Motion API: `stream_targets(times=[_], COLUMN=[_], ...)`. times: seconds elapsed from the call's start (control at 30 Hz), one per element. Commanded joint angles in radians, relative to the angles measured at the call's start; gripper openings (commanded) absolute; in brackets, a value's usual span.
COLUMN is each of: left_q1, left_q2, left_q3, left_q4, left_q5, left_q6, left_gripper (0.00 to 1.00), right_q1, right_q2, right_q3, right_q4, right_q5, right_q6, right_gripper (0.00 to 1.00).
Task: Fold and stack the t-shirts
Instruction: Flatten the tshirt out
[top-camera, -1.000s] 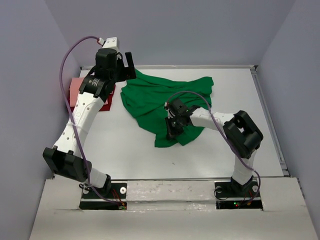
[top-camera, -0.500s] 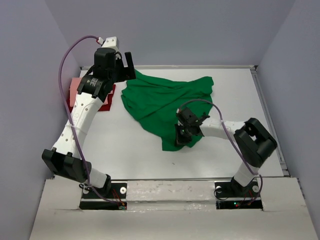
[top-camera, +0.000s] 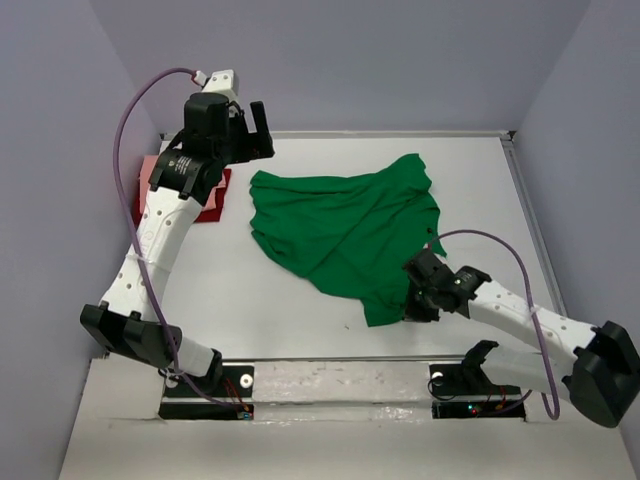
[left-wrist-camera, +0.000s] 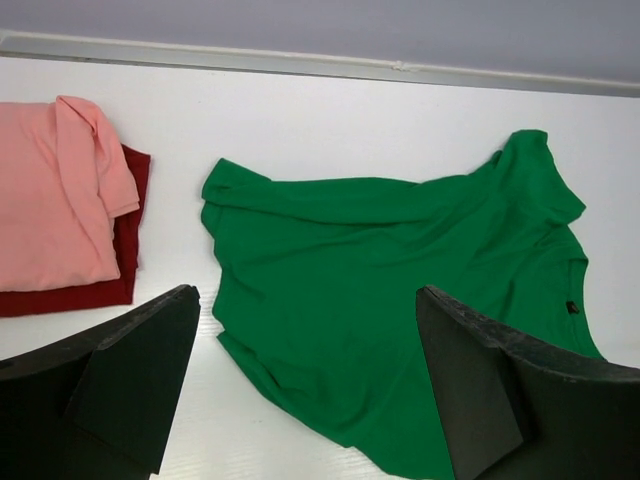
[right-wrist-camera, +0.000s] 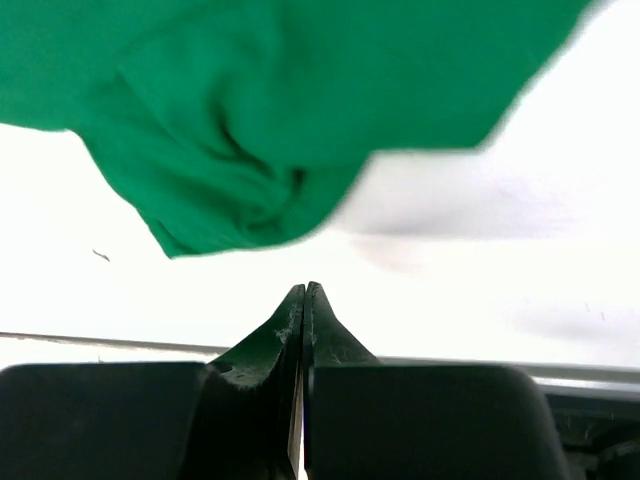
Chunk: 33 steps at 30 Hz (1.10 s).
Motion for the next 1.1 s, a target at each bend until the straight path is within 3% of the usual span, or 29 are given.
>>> stream_targets(times=[0.0, 0.17, 0.27, 0.4, 0.43, 0.47, 0.5, 0.57, 0.6, 0.67, 0.8, 0.87, 1.03, 1.07], left_q1=[-0.012, -0.012, -0.014, -0.014, -0.017, -0.015, -0.017, -0.015, -0.014, -0.012, 0.000, 0.023, 0.077, 0.086], left_q2=[-0.062, -0.060, -0.025, 0.044, 0.066, 0.087, 0.137, 0.185, 0.232, 0.294, 0.352, 0.409, 0.478, 0.497], left_q3=[0.035, -0.023, -0.027, -0.029, -0.018, -0.009, -0.001, 0.029, 0.038, 0.089, 0.114, 0.124, 0.198, 0.210], left_q4=[-0.021, -0.011, 0.001, 0.021, 0.010, 0.006, -0.001, -0.016, -0.022, -0.053, -0.037, -0.024, -0.030, -0.031], left_q5=[-0.001, -0.053, -0.044, -0.039, -0.050, -0.070, -0.081, -0.110, -0.122, -0.148, -0.136, -0.089, -0.035, -0.027], left_q6=[0.010, 0.030, 0.024, 0.007, 0.005, 0.007, 0.012, 0.018, 0.022, 0.015, 0.007, 0.002, -0.005, -0.002], left_gripper=[0.99, 0.99, 0.99, 0.99, 0.99, 0.99, 0.99, 0.99, 0.97, 0.93, 0.88, 0.85, 0.82, 0.82], right_q1=[0.014, 0.014, 0.014, 0.014, 0.014, 0.014, -0.002, -0.068, -0.184, -0.344, -0.467, -0.544, -0.631, -0.642], right_q2=[-0.116, -0.224, -0.142, 0.077, 0.133, 0.193, 0.252, 0.441, 0.489, 0.544, 0.644, 0.747, 0.915, 0.955], right_q3=[-0.060, 0.063, 0.282, 0.593, 0.659, 0.789, 0.855, 0.992, 1.075, 1.080, 1.121, 1.225, 1.397, 1.498], right_q4=[-0.105, -0.142, -0.152, -0.102, -0.103, -0.135, -0.143, -0.218, -0.218, -0.130, -0.065, -0.108, -0.146, -0.196], right_q5=[0.001, 0.090, 0.085, 0.119, 0.186, 0.231, 0.246, 0.254, 0.190, -0.011, -0.120, -0.154, -0.208, -0.208], right_q6=[0.119, 0.070, 0.035, -0.152, -0.203, -0.287, -0.344, -0.403, -0.423, -0.432, -0.476, -0.504, -0.606, -0.657], right_gripper=[0.00, 0.00, 0.00, 0.00, 0.04, 0.44, 0.57, 0.66, 0.67, 0.63, 0.55, 0.28, 0.29, 0.32])
